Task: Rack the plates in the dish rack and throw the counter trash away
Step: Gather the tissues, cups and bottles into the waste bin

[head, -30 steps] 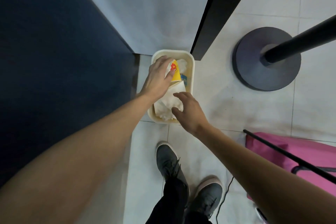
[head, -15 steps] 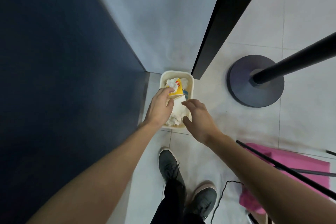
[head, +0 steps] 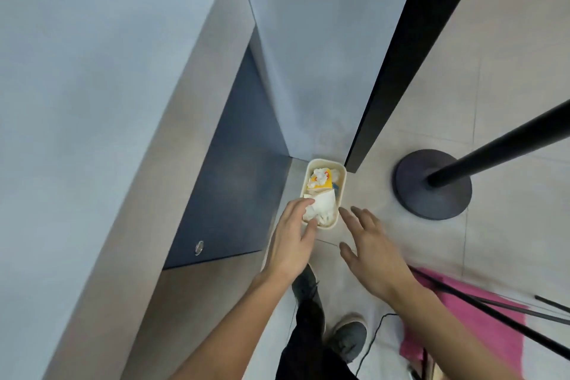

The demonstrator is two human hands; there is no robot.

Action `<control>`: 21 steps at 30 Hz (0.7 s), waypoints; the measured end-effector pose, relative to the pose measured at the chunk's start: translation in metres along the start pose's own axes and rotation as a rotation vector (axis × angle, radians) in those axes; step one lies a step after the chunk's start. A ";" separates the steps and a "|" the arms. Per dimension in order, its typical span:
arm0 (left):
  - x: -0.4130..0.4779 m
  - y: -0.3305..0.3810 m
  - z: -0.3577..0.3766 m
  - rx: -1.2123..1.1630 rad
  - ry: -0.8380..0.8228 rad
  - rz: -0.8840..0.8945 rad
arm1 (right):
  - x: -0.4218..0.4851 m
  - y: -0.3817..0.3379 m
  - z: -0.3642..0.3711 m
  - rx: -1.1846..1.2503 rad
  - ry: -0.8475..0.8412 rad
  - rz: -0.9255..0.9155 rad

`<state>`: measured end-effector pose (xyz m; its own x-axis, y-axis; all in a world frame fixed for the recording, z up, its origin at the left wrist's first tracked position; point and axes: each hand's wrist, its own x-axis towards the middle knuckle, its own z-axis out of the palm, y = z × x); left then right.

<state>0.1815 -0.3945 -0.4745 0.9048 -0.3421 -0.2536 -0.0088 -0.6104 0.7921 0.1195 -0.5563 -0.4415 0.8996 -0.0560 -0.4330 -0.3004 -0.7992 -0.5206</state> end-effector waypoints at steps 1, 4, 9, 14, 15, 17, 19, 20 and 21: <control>-0.013 0.013 -0.008 -0.006 0.003 0.006 | -0.016 -0.009 -0.010 -0.003 0.010 -0.013; -0.050 0.050 -0.028 -0.023 0.016 0.003 | -0.057 -0.033 -0.033 0.000 0.029 -0.063; -0.098 0.105 -0.056 -0.061 0.050 0.036 | -0.110 -0.067 -0.067 0.018 0.058 -0.114; -0.130 0.154 -0.085 -0.124 0.148 0.054 | -0.146 -0.092 -0.097 0.033 0.101 -0.139; -0.137 0.162 -0.092 -0.141 0.173 0.058 | -0.151 -0.097 -0.102 0.049 0.115 -0.147; -0.145 0.174 -0.104 -0.161 0.225 0.070 | -0.158 -0.110 -0.112 0.079 0.146 -0.176; -0.153 0.180 -0.116 -0.153 0.263 0.089 | -0.161 -0.122 -0.120 0.095 0.169 -0.217; -0.155 0.181 -0.123 -0.147 0.278 0.096 | -0.160 -0.129 -0.123 0.096 0.174 -0.240; -0.156 0.180 -0.129 -0.142 0.298 0.098 | -0.158 -0.137 -0.125 0.087 0.173 -0.263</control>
<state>0.0936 -0.3585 -0.2202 0.9873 -0.1579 -0.0153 -0.0619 -0.4723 0.8792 0.0578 -0.5132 -0.2097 0.9883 0.0388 -0.1475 -0.0696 -0.7459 -0.6624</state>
